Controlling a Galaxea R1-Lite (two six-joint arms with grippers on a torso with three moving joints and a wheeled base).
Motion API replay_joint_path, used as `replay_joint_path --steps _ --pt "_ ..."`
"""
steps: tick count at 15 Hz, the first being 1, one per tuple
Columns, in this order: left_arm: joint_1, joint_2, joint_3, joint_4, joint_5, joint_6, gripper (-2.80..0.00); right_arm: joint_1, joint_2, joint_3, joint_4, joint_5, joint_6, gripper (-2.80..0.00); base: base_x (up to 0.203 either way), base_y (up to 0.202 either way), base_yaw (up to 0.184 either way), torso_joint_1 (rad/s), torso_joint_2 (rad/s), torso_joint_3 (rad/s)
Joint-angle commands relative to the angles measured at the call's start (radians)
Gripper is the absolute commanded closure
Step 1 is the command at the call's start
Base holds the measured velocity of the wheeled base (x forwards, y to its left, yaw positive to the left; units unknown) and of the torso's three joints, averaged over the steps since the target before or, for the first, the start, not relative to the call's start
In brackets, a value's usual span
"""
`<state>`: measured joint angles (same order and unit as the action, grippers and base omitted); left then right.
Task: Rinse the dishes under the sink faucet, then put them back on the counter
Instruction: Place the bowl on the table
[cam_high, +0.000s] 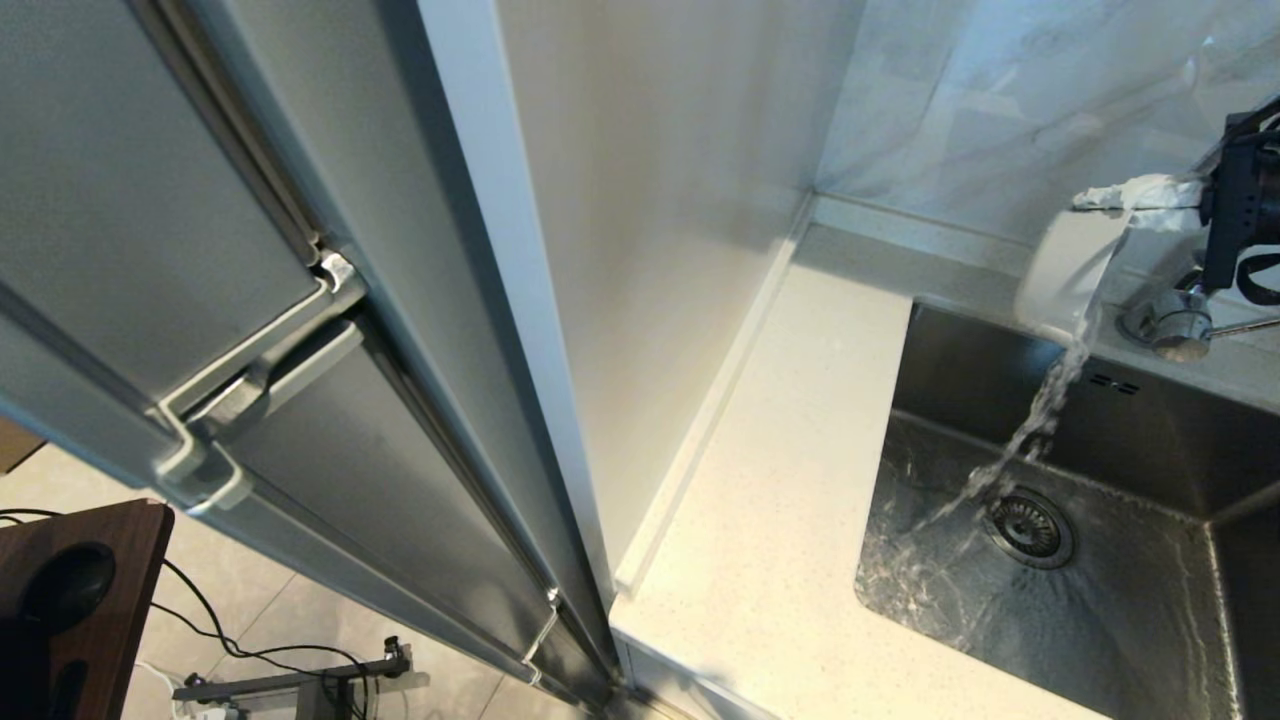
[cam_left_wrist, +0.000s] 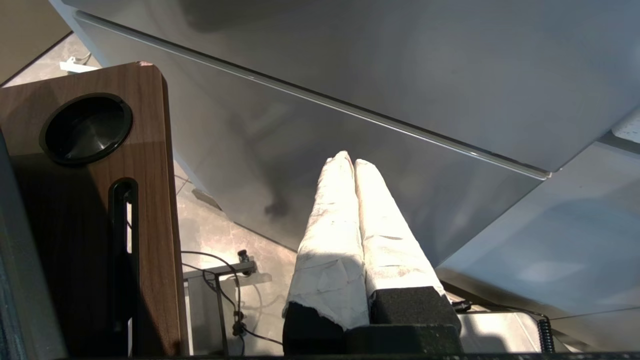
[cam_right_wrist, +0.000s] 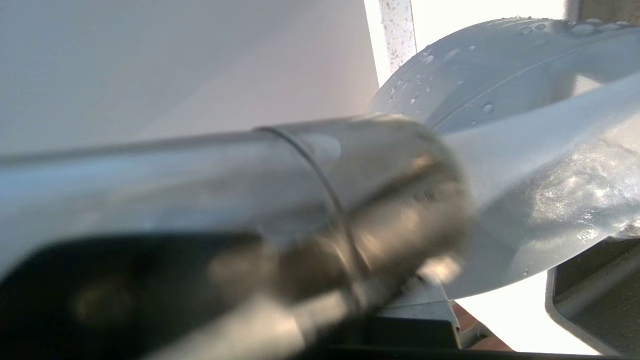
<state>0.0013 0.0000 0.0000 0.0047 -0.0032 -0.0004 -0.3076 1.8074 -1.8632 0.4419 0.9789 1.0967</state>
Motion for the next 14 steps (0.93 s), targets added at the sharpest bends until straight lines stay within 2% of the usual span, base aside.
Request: replay_joint_path --steps 1,4,9,14 --pt "0.0 0.0 0.0 0.0 0.0 -0.001 0.0 -0.001 -0.009 0.004 0.007 0.008 0.008 0.0 0.0 0.0 0.0 0.0 0.0 0.0" --pt "0.0 0.0 0.0 0.0 0.0 0.0 0.0 -0.027 -0.055 0.03 0.004 0.023 0.009 0.0 0.0 0.0 0.0 0.0 0.0 0.0" --pt "0.0 0.0 0.0 0.0 0.0 0.0 0.0 -0.134 -0.09 0.055 0.002 0.03 -0.004 0.0 0.0 0.0 0.0 0.0 0.0 0.0" --pt "0.0 0.0 0.0 0.0 0.0 -0.001 0.0 -0.25 -0.083 0.058 0.002 0.037 -0.072 0.0 0.0 0.0 0.0 0.0 0.0 0.0"
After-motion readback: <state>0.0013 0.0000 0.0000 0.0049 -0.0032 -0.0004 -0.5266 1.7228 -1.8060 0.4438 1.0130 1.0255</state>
